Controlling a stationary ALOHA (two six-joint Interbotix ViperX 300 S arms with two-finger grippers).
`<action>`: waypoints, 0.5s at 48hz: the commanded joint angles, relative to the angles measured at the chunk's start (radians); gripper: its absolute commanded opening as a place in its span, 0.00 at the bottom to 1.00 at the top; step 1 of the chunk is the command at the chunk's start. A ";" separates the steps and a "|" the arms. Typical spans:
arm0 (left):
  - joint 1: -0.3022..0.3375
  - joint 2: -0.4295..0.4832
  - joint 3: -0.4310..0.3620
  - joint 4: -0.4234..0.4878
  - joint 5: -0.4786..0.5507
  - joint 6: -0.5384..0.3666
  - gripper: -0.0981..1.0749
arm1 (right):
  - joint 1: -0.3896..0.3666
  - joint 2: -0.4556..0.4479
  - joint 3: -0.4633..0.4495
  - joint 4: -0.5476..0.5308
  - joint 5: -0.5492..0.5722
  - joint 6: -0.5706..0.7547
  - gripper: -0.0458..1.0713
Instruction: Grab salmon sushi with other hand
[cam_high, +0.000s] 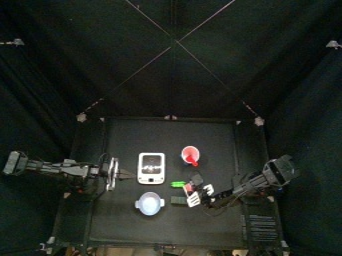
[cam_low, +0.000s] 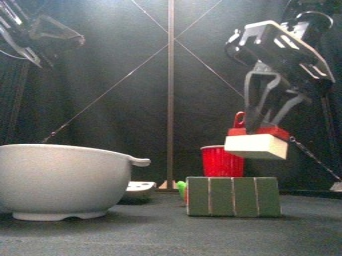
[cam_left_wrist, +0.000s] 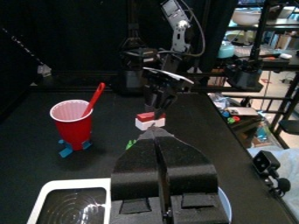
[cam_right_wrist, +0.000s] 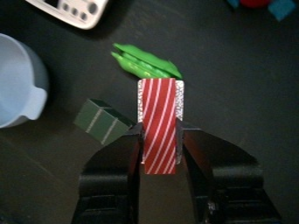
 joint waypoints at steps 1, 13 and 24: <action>0.002 0.005 -0.018 0.000 -0.011 0.000 0.23 | 0.000 -0.040 -0.012 -0.124 -0.035 0.002 0.47; -0.009 0.025 -0.011 0.000 -0.014 0.000 0.56 | -0.014 -0.006 -0.014 -0.382 -0.183 0.003 0.47; -0.046 0.140 -0.032 0.021 -0.018 0.003 0.86 | -0.051 0.028 -0.034 -0.554 -0.267 0.003 0.47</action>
